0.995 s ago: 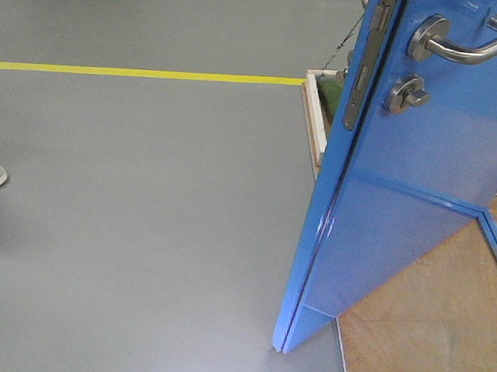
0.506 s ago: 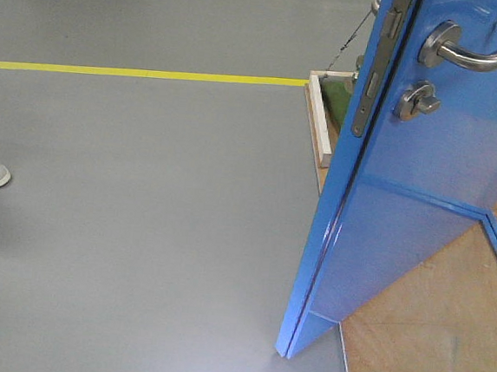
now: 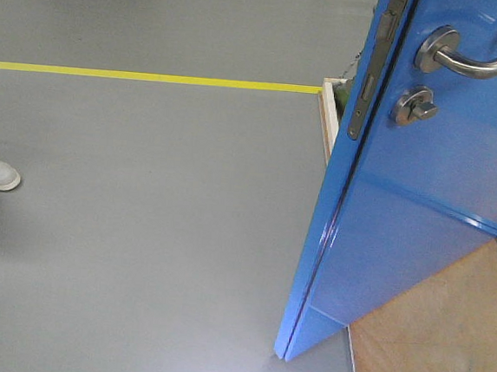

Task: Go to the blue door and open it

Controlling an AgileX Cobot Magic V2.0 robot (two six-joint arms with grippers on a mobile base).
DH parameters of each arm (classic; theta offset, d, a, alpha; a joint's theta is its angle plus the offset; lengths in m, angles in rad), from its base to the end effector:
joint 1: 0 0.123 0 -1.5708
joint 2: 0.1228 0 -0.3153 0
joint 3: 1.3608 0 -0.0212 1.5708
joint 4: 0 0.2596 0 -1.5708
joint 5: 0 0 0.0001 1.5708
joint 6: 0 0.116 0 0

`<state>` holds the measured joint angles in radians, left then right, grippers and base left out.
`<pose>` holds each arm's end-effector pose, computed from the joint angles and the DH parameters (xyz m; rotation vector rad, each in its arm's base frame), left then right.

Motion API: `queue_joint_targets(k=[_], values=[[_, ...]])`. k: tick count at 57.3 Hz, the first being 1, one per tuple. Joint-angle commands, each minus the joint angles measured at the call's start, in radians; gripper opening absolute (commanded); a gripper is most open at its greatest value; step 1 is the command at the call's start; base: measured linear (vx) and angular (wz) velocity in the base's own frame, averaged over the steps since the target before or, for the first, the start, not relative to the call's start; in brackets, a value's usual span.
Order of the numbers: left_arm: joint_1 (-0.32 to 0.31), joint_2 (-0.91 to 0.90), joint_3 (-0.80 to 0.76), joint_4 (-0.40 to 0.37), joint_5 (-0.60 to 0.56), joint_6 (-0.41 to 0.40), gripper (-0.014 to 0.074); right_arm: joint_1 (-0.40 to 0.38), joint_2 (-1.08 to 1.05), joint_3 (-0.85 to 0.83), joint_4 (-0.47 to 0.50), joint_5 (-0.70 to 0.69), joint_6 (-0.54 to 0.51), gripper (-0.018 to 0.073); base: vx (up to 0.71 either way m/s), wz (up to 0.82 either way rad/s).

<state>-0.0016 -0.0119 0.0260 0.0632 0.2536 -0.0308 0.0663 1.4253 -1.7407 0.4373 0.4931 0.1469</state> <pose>0.0581 0.0018 0.1771 0.0164 1.7508 0.0349 0.3346 0.0456 0.5536 0.2306 1.6408 0.6258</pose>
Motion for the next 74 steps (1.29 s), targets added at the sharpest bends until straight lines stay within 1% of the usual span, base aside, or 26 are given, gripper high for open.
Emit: queue_joint_targets(k=[1, 43, 74], values=[[-0.006, -0.011, -0.026, -0.005, -0.077, -0.001, 0.0073, 0.002, -0.014, -0.029, 0.018, -0.087, -0.01, 0.0012, 0.13, 0.13], [-0.006, -0.011, -0.026, -0.005, -0.077, -0.001, 0.0073, 0.002, -0.015, -0.029, 0.018, -0.087, -0.01, 0.0012, 0.18, 0.12], [-0.006, -0.011, -0.026, -0.005, -0.077, -0.001, 0.0073, 0.002, -0.015, -0.029, 0.018, -0.087, -0.01, 0.0012, 0.24, 0.01]])
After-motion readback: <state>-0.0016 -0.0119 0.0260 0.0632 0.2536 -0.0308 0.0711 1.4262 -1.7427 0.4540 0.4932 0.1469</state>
